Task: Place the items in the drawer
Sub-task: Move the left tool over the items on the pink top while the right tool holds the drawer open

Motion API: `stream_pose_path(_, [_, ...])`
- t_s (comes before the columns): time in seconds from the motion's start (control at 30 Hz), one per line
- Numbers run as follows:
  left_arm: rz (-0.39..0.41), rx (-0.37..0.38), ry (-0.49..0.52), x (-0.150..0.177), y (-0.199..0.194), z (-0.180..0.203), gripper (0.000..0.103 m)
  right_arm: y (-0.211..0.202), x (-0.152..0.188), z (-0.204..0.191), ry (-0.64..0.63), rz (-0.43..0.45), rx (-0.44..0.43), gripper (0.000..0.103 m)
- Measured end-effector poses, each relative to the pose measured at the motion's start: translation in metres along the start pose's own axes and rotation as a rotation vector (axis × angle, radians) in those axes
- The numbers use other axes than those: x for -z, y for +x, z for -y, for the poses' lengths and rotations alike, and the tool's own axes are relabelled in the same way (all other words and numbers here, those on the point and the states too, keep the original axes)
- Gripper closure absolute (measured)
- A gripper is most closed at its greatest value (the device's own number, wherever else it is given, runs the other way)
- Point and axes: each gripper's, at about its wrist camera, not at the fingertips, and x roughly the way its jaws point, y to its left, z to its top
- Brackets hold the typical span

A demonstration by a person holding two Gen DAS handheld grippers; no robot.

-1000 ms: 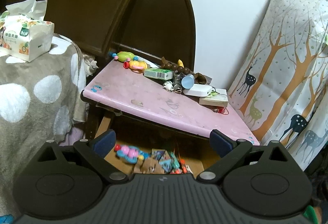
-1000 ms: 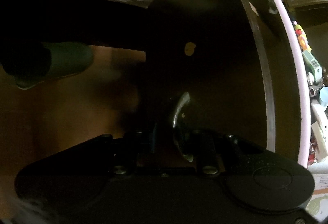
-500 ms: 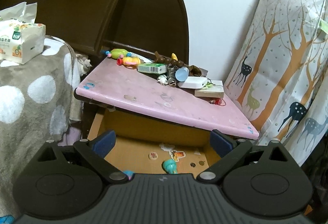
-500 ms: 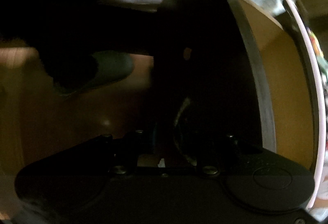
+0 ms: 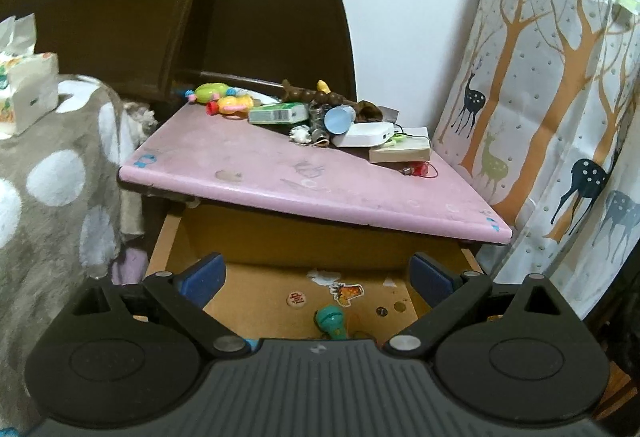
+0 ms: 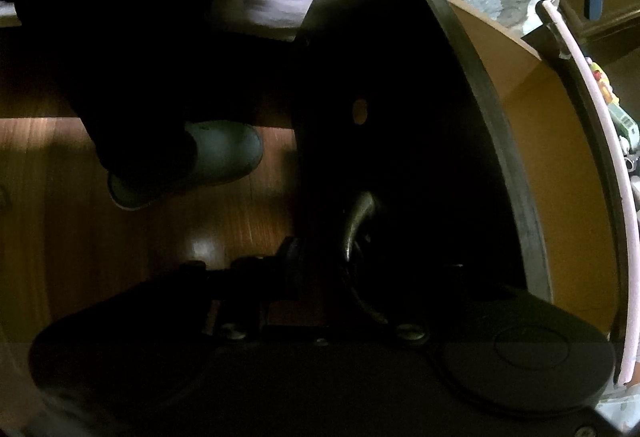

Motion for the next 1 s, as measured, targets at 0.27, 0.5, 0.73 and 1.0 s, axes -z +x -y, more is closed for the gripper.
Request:
stream_pose_path(0.27, [0.031, 0.003, 0.045, -0.016, 0.001, 0.026, 0.003, -0.005, 0.005, -0.004, 0.029, 0.063, 0.004, 0.07])
stream_pose_path(0.5, [0.0, -0.04, 0.093, -0.043, 0.007, 0.019, 0.003, -0.008, 0.009, -0.004, 0.048, 0.099, 0.003, 0.07])
stream_pose_path(0.73, [-0.044, -0.092, 0.148, -0.076, 0.037, 0.029, 0.003, -0.006, 0.009, -0.007, 0.041, 0.109, 0.003, 0.063])
stream_pose_path(1.0, [-0.046, -0.106, 0.256, -0.116, 0.114, 0.052, 0.009, -0.006, 0.012, -0.005, 0.076, 0.134, 0.003, 0.063])
